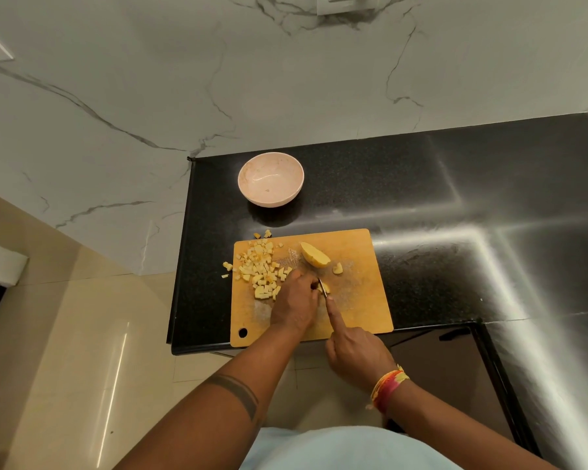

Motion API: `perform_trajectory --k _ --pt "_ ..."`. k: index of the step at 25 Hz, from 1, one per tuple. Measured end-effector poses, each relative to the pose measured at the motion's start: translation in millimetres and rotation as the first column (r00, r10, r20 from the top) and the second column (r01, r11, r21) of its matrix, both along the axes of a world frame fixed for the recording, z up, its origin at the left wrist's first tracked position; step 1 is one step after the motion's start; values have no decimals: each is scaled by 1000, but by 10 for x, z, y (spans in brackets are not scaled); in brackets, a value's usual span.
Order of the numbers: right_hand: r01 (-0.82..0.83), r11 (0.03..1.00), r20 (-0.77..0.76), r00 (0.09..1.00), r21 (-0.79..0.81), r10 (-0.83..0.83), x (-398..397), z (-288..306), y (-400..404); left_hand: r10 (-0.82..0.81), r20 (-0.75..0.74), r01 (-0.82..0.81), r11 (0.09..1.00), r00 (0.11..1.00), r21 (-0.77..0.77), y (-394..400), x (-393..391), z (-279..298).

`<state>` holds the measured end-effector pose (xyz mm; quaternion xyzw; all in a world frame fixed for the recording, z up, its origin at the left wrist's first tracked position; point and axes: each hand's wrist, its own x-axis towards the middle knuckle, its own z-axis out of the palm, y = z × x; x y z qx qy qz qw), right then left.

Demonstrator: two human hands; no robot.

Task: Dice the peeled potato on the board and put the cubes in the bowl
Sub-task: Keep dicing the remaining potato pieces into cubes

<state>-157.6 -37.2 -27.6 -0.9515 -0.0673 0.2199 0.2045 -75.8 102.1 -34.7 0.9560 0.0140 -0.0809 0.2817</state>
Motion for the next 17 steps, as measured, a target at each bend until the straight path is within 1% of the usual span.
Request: perform_trajectory --k 7,11,14,17 --pt "-26 1000 -22 999 14 26 67 -34 -2 10 -20 -9 1000 1000 22 -20 51 -12" --pt "-32 999 -23 999 1 32 -29 -1 -53 24 -1 -24 999 1000 29 -40 13 8" --pt "-43 999 -47 998 -10 42 -180 -25 -141 48 20 -48 999 999 0 -37 11 -7" --pt "-39 999 -23 999 5 39 -241 -20 -240 55 17 -54 998 998 -23 -27 32 -2"
